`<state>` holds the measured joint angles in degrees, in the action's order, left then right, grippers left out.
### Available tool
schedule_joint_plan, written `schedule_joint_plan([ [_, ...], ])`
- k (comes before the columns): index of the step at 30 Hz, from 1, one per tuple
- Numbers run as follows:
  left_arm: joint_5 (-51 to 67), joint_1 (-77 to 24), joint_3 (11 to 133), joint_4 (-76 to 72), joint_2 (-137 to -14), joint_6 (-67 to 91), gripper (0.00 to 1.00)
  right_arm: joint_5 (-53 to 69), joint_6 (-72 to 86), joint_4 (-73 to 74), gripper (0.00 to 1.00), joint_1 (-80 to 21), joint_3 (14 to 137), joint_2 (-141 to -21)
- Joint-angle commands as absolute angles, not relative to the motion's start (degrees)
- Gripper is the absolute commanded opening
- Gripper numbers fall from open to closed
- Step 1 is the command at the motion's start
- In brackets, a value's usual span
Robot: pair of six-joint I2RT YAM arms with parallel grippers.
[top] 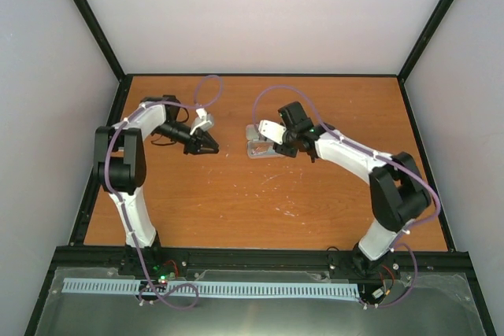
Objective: Organize the sunglasses
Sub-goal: Place the sunglasses in the sunglasses case.
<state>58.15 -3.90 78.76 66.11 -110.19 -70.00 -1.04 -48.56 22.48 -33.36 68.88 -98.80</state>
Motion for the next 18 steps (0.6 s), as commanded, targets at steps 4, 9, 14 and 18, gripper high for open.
schedule_joint_plan([
  [4, 59.9, -3.8, 95.0, 66.2, -119.4, -68.3, 0.23, -8.5, -25.9, 22.6, 0.46, -34.0, 60.7, -84.2],
  [9, 59.7, -3.9, 111.6, 65.6, -128.9, -64.2, 0.21, -20.0, 1.3, 23.6, 0.44, -33.8, 56.2, -78.4],
  [14, 57.0, -5.3, 125.7, 65.4, -139.3, -60.1, 0.17, -25.5, 34.3, 35.8, 0.23, -31.9, 55.8, -80.0],
  [18, 54.3, -7.3, 127.2, 62.8, -142.6, -58.6, 0.15, -10.6, 46.1, 39.0, 0.03, -27.0, 56.3, -86.4],
])
